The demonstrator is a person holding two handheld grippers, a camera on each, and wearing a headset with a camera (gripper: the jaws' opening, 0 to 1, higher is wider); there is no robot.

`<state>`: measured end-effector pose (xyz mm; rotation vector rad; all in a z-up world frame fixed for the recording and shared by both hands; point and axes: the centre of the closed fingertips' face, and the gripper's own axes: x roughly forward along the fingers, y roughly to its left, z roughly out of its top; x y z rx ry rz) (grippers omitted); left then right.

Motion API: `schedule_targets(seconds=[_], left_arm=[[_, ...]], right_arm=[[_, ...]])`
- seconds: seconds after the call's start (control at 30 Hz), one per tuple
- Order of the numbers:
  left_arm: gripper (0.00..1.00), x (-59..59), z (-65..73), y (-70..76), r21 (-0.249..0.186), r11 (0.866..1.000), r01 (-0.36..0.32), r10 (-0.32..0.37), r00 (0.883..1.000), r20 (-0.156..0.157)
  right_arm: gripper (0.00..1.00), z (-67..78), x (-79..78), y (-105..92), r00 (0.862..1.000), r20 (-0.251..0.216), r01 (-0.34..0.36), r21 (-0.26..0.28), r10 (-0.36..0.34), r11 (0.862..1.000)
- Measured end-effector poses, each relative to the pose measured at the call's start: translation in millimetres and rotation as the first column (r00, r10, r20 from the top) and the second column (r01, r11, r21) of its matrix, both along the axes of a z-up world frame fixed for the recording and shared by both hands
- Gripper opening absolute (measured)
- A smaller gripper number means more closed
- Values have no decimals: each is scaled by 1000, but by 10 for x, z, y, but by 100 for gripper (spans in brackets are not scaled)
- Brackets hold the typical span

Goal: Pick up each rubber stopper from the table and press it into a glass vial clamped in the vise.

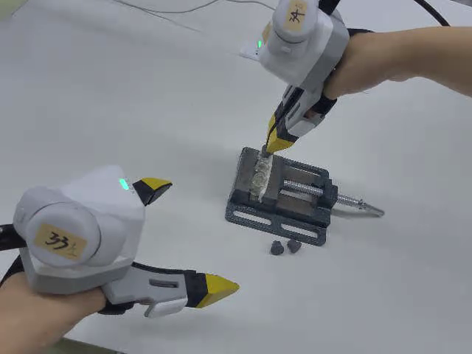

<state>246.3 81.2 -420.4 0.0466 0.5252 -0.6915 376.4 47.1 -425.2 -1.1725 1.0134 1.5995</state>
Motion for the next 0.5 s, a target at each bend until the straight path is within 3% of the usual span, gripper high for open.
schedule_targets(seconds=[0.5], left_arm=[[94, 27, -15, -39, -14, 1000, 2, -2, 1000, -6]], right_arm=[[0, -19, -30, 17, 1000, 22, -13, -48, 14, 999]])
